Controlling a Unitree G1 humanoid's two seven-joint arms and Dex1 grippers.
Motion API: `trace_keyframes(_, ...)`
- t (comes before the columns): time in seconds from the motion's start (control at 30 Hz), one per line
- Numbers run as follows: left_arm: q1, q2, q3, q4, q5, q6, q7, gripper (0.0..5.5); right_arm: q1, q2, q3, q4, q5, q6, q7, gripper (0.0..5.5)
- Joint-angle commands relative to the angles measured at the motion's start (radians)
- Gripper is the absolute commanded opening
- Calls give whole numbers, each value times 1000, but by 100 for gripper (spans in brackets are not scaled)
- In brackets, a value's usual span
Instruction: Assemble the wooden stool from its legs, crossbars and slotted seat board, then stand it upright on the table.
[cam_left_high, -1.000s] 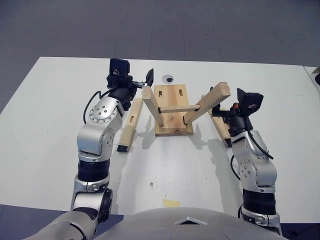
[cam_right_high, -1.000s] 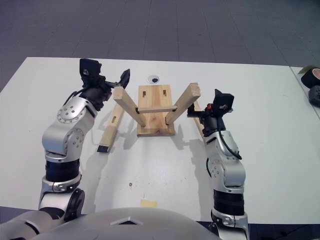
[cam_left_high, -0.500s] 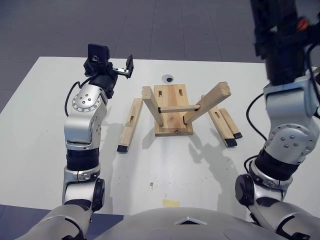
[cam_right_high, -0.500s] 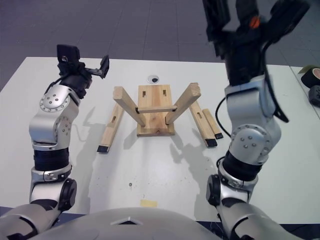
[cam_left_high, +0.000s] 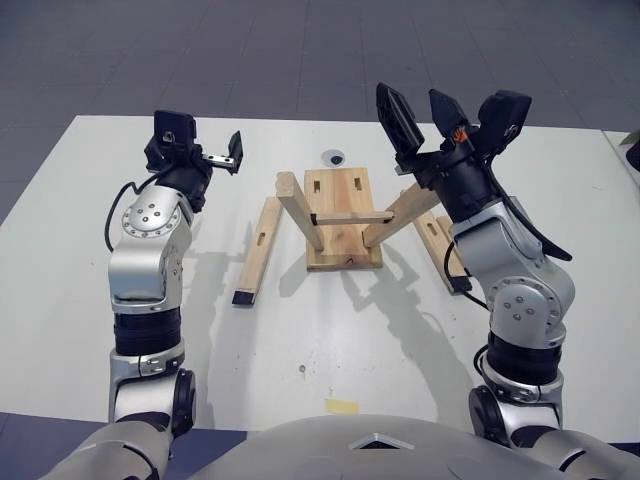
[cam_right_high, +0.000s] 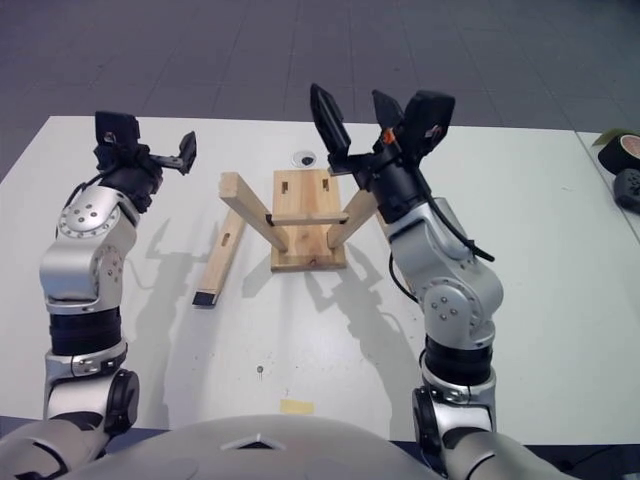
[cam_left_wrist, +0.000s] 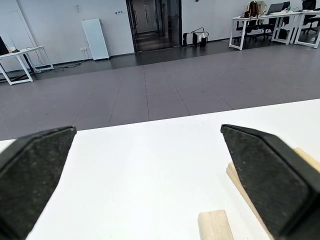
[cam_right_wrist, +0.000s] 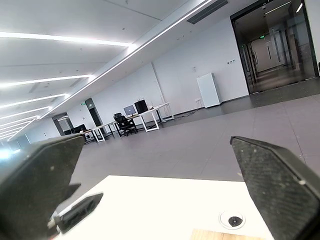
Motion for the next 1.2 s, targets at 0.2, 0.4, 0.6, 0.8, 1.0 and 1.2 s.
trace_keyframes(0.2,-21,-34,-17,-3,2,-2,2,538,-205,12,-136,-44,38,-85,-21,540)
trace_keyframes(0.4,-34,-88,6,-16,-15,-33,38,538,-140,-54,-94,39,-35,12,-36,540)
trace_keyframes(0.6,-39,-85,-21,-27,-2,-11,37,538,105,-113,101,220,-217,124,37,540)
trace_keyframes(0.8,-19,-108,-65,-24,2,0,37,538,22,-53,5,199,-261,-46,46,540)
trace_keyframes(1.0,-37,-80,-56,-2,20,-11,27,538,-144,-55,-80,83,-206,-125,99,540)
trace_keyframes(1.2,-42,-61,-43,1,24,-18,22,538,-184,-73,-189,-68,272,7,135,540)
